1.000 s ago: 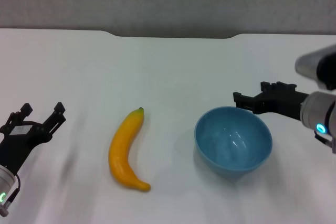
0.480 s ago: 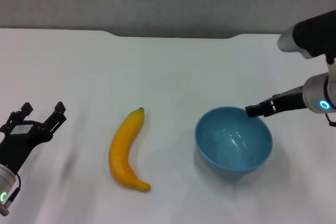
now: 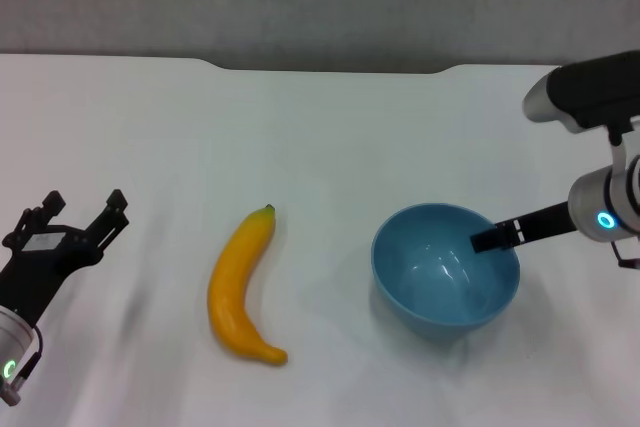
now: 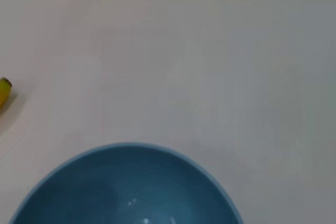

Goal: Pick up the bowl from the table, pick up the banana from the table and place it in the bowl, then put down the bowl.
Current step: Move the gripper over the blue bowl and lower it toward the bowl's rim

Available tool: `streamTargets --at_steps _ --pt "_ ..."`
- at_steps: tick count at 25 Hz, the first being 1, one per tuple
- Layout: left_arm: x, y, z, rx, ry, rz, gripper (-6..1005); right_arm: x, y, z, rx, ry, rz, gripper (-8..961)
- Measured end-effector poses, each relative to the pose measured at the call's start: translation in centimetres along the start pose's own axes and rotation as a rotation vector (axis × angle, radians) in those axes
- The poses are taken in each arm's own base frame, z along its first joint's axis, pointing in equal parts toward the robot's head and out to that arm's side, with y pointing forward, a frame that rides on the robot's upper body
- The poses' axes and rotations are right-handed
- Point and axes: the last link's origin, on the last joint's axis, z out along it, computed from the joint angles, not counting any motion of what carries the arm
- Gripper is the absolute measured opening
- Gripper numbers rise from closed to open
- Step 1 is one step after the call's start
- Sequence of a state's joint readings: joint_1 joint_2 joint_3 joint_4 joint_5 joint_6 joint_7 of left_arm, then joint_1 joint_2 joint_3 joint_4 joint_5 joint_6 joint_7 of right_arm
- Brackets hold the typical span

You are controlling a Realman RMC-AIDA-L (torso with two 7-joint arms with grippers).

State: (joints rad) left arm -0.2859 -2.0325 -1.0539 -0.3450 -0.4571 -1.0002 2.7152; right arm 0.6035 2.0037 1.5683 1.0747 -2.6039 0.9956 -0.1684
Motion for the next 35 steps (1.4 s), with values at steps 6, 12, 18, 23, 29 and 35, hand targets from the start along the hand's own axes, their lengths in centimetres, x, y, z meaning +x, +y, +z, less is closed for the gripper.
streamTargets --at_steps 6,12,18,23,29,35 --pt "0.3 0.4 0.5 -0.013 0.008 0.001 903 0.6 0.7 1.6 -0.055 0.003 0.048 810" --pt "0.3 0.4 0.6 -0.016 0.008 0.001 903 0.8 0.8 2.7 -0.054 0.044 0.053 809" --pt "0.2 0.5 0.6 -0.017 0.007 0.001 902 1.1 0.5 3.4 -0.037 0.083 0.055 807" --pt "0.2 0.5 0.5 -0.016 0.006 0.001 902 0.9 0.8 3.5 -0.034 0.076 0.029 805" --pt "0.1 0.4 0.4 -0.011 0.003 0.0 902 0.8 1.1 3.5 -0.035 0.066 -0.019 747" --pt "0.0 0.3 0.3 -0.007 0.001 0.0 902 0.9 1.0 3.4 -0.039 0.05 -0.042 473"
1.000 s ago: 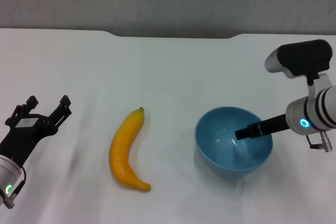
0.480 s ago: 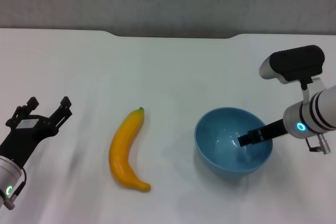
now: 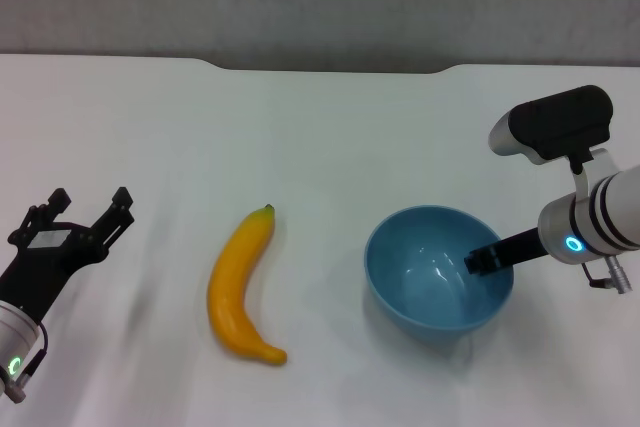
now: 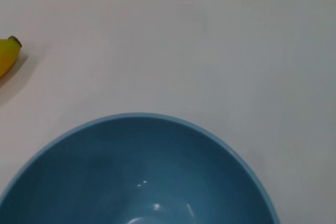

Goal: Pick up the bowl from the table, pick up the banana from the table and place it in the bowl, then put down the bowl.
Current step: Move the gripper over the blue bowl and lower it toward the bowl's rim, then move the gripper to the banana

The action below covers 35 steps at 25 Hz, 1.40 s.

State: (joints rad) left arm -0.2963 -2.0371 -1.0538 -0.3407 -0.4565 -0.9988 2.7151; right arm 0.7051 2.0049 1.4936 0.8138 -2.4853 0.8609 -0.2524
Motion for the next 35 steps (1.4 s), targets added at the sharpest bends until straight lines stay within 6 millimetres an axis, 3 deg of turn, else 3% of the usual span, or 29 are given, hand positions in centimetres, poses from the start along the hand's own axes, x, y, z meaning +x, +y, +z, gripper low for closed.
streamTargets --at_steps 9,14,24,31,35 --pt "-0.1 0.0 -0.1 -0.001 -0.005 0.001 902 0.0 -0.1 0.0 0.003 -0.002 -0.001 129" --pt "-0.5 0.3 0.0 -0.012 -0.039 0.0 901 0.3 -0.2 0.1 0.005 -0.008 0.006 66" --pt "0.8 3.9 2.0 -0.181 -0.248 0.024 901 0.4 -0.4 -0.8 0.003 -0.067 0.009 47" --pt "3.4 7.2 3.2 0.021 -0.459 0.222 901 0.4 -0.4 -0.8 0.01 -0.069 0.003 37" --pt "3.8 8.2 4.0 0.072 -0.564 0.243 901 0.2 -0.3 -1.0 0.007 -0.08 -0.002 36"
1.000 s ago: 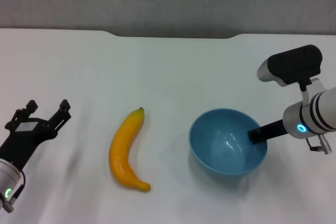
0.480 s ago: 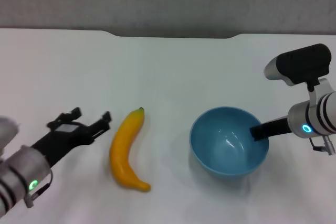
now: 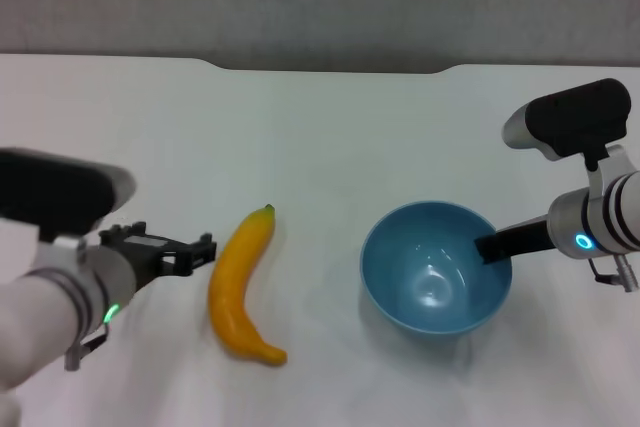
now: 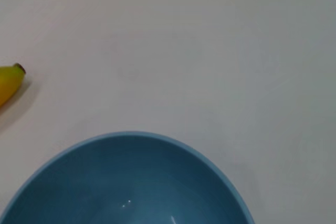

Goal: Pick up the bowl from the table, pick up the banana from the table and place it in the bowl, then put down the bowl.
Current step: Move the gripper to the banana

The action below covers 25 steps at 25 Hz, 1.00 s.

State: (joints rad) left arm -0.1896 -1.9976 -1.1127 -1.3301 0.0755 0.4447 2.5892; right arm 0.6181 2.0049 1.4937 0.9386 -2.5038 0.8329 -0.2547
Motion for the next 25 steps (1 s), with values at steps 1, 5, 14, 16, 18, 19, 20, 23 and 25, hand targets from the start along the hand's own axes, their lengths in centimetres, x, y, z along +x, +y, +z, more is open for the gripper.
streamTargets --at_steps 1,5,14,16,18,19,20,23,25 --pt "0.3 0.3 0.2 -0.003 -0.041 -0.002 901 -0.1 0.1 -0.1 -0.001 -0.004 -0.001 36" --pt "1.3 1.2 0.7 -0.068 -0.155 -0.033 901 -0.3 0.2 -0.2 -0.003 -0.015 -0.005 35" --pt "2.2 1.7 0.9 -0.083 -0.197 -0.07 900 -0.4 0.6 -0.2 -0.006 -0.026 -0.027 32" --pt "2.2 1.9 1.1 -0.085 -0.199 -0.065 900 -0.4 0.8 -0.2 -0.007 -0.03 -0.036 32" --pt "2.2 1.9 1.3 -0.086 -0.193 -0.065 900 -0.6 1.0 -0.3 -0.01 -0.041 -0.044 32" --pt "2.3 1.9 1.4 -0.087 -0.19 -0.067 900 -0.7 1.2 -0.5 -0.012 -0.052 -0.047 32" --pt "2.4 1.8 1.5 -0.087 -0.18 -0.073 900 -0.9 1.3 -0.7 -0.014 -0.064 -0.048 32" --pt "2.3 1.8 1.5 -0.086 -0.178 -0.076 900 -1.1 1.4 -1.5 -0.02 -0.104 -0.048 32" --pt "2.3 1.7 1.5 -0.084 -0.181 -0.076 900 -1.2 1.3 -1.9 -0.018 -0.12 -0.044 33"
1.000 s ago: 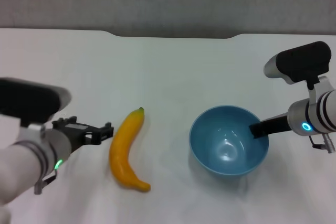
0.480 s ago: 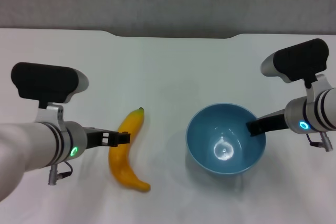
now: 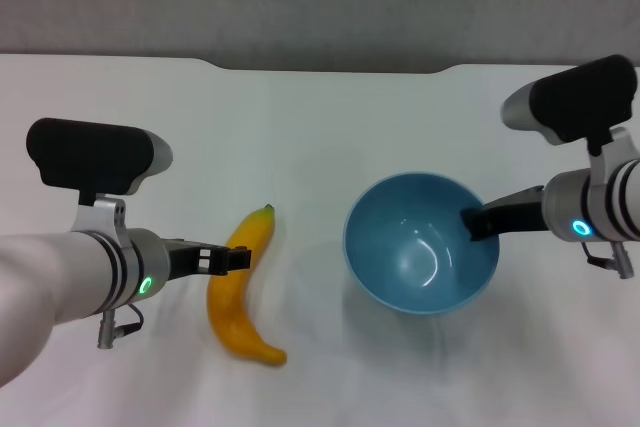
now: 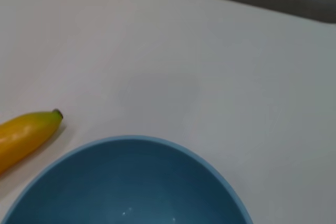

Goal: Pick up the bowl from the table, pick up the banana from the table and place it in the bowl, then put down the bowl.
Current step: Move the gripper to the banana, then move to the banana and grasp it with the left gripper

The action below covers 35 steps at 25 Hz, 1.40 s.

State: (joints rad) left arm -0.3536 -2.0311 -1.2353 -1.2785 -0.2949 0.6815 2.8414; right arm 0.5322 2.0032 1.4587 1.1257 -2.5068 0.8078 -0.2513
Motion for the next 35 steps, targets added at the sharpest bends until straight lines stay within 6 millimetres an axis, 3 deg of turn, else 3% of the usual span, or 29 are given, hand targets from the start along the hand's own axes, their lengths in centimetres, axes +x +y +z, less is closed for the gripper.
streamTargets --at_steps 18,35 --pt "0.4 1.2 0.9 -0.07 0.023 -0.055 875 -0.1 -1.2 -1.0 0.047 -0.032 0.004 32" --pt "-1.0 1.4 2.5 -0.082 -0.014 -0.073 847 -0.2 -1.3 -1.0 0.048 -0.037 0.002 32"
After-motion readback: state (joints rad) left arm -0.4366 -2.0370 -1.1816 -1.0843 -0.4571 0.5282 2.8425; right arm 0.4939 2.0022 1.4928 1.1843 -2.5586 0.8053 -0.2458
